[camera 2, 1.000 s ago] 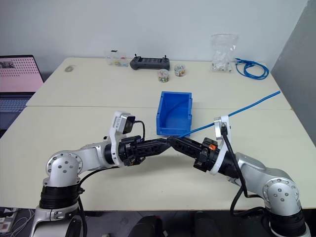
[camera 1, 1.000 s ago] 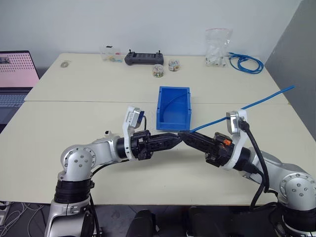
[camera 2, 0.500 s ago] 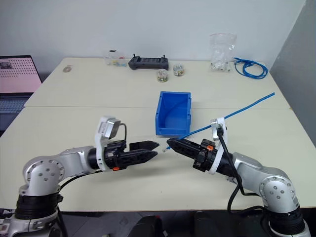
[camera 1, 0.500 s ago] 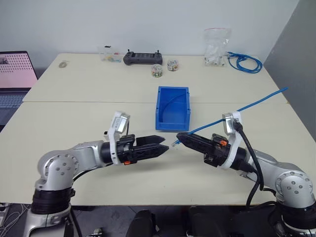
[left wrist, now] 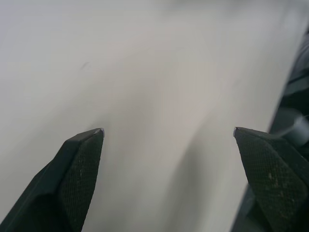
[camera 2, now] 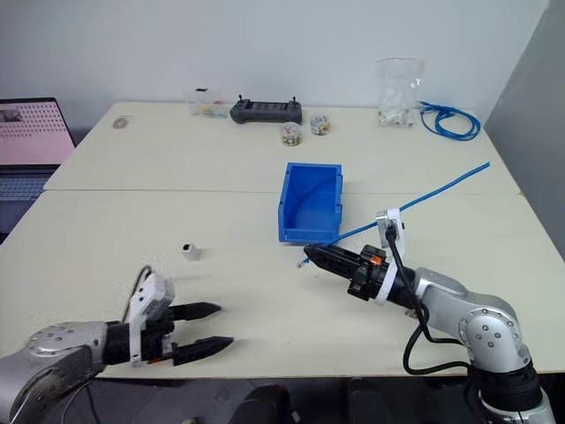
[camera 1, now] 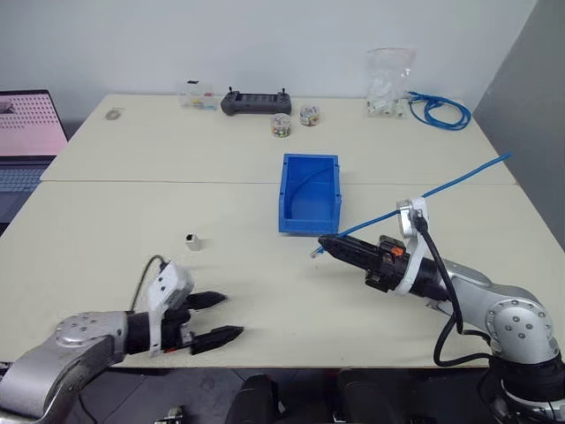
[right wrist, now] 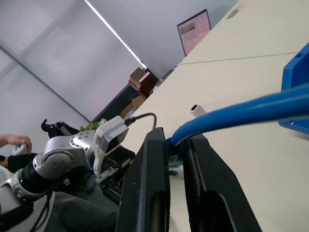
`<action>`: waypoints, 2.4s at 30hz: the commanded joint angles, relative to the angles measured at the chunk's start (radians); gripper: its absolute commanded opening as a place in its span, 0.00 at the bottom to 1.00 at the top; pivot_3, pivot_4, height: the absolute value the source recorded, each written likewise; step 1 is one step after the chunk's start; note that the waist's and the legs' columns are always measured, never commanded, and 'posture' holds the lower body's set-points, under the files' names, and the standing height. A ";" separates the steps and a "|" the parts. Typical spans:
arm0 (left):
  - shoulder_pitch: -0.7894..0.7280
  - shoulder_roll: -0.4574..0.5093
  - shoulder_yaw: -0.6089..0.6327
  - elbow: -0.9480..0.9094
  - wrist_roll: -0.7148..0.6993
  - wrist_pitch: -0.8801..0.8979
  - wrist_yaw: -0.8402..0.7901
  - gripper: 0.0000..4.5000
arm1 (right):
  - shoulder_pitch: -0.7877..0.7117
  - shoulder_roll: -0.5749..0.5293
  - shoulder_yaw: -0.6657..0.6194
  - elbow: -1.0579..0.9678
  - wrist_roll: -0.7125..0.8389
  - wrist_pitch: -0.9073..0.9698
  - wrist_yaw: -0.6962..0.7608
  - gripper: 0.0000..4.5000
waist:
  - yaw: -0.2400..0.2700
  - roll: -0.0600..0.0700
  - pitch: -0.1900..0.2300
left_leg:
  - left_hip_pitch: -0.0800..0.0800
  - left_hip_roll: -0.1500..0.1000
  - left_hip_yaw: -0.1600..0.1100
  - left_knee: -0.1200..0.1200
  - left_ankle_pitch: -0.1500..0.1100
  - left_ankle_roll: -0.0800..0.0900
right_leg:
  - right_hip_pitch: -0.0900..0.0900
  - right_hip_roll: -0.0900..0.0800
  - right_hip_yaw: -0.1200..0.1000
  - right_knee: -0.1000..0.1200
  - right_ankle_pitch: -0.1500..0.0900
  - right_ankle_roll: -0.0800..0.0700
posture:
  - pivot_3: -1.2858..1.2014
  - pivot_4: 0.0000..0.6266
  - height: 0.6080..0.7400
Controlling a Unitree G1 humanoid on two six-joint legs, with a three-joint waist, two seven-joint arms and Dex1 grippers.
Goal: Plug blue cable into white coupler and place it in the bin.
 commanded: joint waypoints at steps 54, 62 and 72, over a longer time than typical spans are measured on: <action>-0.919 -0.104 -0.254 1.216 0.488 -0.664 -0.340 0.24 | -0.015 -0.008 0.009 -0.071 -0.031 0.040 0.033 0.02 | -0.014 -0.003 -0.002 | -0.009 -0.001 0.000 0.007 0.001 0.001 | -0.009 0.000 -0.002 0.010 0.006 -0.003 | 0.52 0.24 1.00; -0.704 -0.132 -0.226 0.757 0.362 -0.476 -0.349 0.17 | 0.016 -0.012 0.011 -0.093 -0.058 0.028 0.030 0.02 | -0.013 -0.003 -0.002 | -0.010 -0.002 0.000 0.007 0.001 0.001 | -0.009 -0.001 -0.001 0.008 0.006 -0.003 | 0.52 0.24 1.00; -0.583 -0.215 -0.342 0.329 0.308 -0.302 -0.326 0.17 | 0.038 -0.047 0.022 -0.137 -0.136 0.021 0.052 0.02 | -0.014 -0.003 -0.002 | -0.010 -0.001 0.000 0.007 0.001 0.001 | -0.009 0.000 -0.001 0.009 0.006 -0.002 | 0.52 0.24 1.00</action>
